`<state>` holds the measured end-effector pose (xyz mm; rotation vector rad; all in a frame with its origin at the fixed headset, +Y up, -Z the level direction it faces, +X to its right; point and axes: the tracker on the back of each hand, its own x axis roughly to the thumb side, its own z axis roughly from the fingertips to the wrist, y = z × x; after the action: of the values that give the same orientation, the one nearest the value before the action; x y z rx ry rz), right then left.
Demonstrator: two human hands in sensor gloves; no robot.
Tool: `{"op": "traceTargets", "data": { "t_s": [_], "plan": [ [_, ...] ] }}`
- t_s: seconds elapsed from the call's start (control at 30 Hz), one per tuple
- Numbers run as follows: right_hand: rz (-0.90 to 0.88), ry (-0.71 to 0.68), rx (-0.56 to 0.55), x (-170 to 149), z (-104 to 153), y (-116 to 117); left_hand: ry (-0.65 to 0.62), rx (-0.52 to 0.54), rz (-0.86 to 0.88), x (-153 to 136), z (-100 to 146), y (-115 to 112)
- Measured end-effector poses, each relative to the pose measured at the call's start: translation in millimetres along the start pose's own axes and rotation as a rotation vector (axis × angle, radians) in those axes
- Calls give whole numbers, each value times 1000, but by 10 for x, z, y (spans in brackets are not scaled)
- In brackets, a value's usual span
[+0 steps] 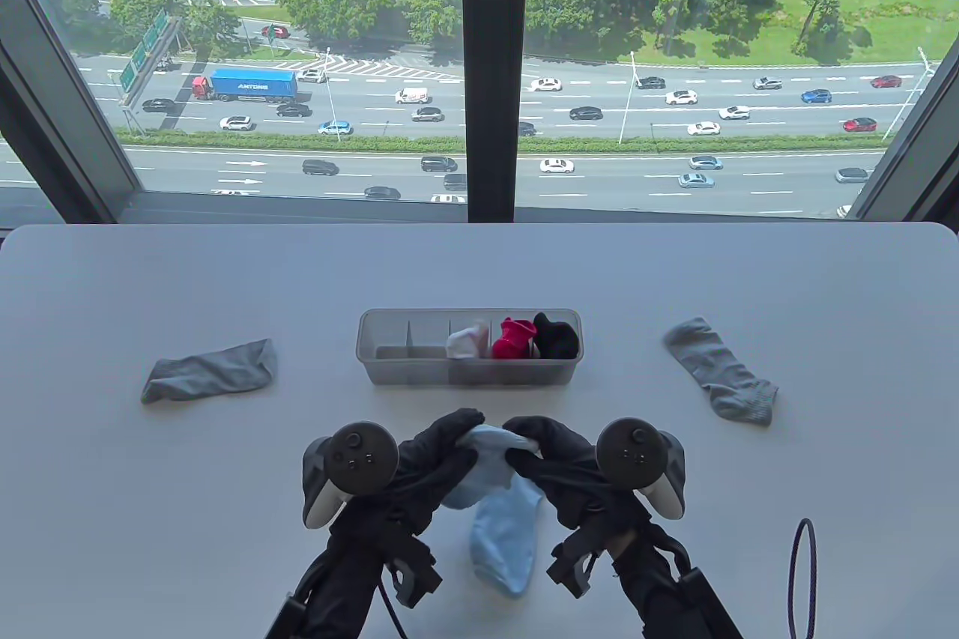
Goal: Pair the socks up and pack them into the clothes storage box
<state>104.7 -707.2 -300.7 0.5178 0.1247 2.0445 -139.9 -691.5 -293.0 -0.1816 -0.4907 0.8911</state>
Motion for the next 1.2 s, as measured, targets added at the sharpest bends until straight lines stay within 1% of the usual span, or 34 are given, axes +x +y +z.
{"op": "traceTargets", "data": {
  "t_s": [0.07,0.1,0.13,0.17,0.2,0.23,0.27,0.33,0.37,0.43,0.47,0.5,0.57,0.6,0.63,0.67,0.73,0.77,0.8,0.83,0.87,0.9,0.93,0.97,1.0,1.03,1.07,1.1,1.13,1.17,1.2],
  "plan": [
    [22,7,26,5,-14,23,4,129,-45,30,12,1],
    [55,22,30,0,-18,26,1,195,-25,31,21,11],
    [83,32,36,-9,-25,25,-7,209,5,30,25,24],
    [120,40,71,-35,-30,18,-14,197,45,32,36,59],
    [104,26,147,-67,-32,16,-7,196,44,34,47,80],
    [76,19,180,-74,-30,20,-17,187,31,37,45,82],
    [-10,-5,228,-72,-30,34,-21,160,12,36,33,68],
    [-122,-27,242,-39,-41,62,-28,124,-17,49,5,21],
    [-139,-23,227,-31,-46,66,-40,121,-36,61,-12,-10],
    [-139,54,75,-55,-41,21,-1,139,-81,67,-25,-28],
    [-128,63,-8,-74,-22,-16,38,186,-125,53,-19,-20],
    [-115,76,-24,-77,-16,-29,53,198,-154,45,-22,-14],
    [-42,107,-104,-98,20,-118,115,163,-257,31,7,-27],
    [-38,134,-166,-101,38,-155,83,163,-294,46,27,-36],
    [-41,144,-187,-100,43,-164,55,164,-301,64,32,-41],
    [-55,163,-212,-90,48,-174,-30,102,-294,134,17,-85],
    [-80,171,-210,-79,45,-157,-80,22,-330,217,-14,-167],
    [-125,170,-206,-71,46,-128,-81,-53,-393,258,-52,-262],
    [-166,163,-191,-66,46,-111,-60,-108,-446,262,-82,-330],
    [-213,151,-176,-59,48,-96,-46,-123,-468,256,-93,-363],
    [-259,139,-160,-48,45,-82,-33,-93,-488,248,-99,-381],
    [-266,140,-153,-46,44,-78,-35,-42,-490,256,-94,-371],
    [-262,129,-133,-45,38,-75,-45,47,-475,267,-74,-329],
    [-253,112,-107,-41,34,-81,-70,146,-423,265,-51,-270],
    [-250,110,-101,-40,34,-85,-79,161,-397,261,-52,-246],
    [-226,89,-92,-39,40,-100,-68,152,-322,239,-43,-180],
    [-198,55,-68,-38,37,-117,-56,168,-282,209,-23,-133],
    [-162,11,2,-37,25,-132,-53,177,-251,186,-17,-99],
    [-102,-25,143,-28,5,-142,-43,163,-196,159,-16,-60],
    [-42,-32,270,-3,-5,-128,-39,139,-129,147,-19,-42],
    [23,-39,306,29,3,-119,-52,117,-30,144,-38,-46]
  ]
}}
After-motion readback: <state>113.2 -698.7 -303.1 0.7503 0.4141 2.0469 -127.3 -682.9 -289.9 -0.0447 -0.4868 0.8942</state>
